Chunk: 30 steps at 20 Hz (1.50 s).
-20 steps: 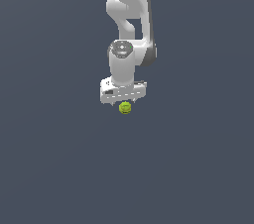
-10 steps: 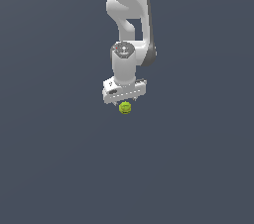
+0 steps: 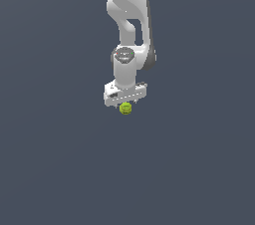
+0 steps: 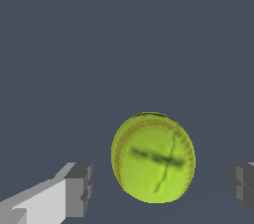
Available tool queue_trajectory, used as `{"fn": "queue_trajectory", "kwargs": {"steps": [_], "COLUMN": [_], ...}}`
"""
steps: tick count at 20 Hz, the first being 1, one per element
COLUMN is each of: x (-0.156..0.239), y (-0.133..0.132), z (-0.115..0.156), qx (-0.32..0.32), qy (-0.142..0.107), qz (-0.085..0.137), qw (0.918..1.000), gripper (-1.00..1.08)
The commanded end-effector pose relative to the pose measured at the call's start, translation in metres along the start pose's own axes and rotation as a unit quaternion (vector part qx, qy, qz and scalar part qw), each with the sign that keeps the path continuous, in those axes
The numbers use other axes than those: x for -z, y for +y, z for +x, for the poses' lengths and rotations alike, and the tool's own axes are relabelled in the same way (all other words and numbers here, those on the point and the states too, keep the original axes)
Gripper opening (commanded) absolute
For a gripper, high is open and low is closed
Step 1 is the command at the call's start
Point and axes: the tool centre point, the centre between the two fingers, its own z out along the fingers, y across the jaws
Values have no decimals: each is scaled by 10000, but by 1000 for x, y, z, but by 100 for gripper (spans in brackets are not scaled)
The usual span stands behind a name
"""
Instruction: Pick up the object and move it to a goal position.
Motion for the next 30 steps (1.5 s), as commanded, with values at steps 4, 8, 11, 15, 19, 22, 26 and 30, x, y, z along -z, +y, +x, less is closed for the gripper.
{"fn": "queue_trajectory", "kwargs": {"steps": [4, 8, 11, 15, 19, 22, 26, 30], "x": [-25, -31, -32, -32, -32, -30, -22, -7], "y": [0, 0, 0, 0, 0, 0, 1, 2], "z": [-1, -1, 0, 0, 0, -1, -2, -5], "qx": [10, 13, 16, 16, 16, 12, 12, 12], "qy": [-2, -1, 0, 0, 0, 4, 4, 4], "qz": [2, 1, 1, 1, 1, -2, -2, -2], "qw": [10000, 10000, 10000, 10000, 10000, 10000, 10000, 10000], "gripper": [100, 100, -100, -100, -100, -100, -100, -100]}}
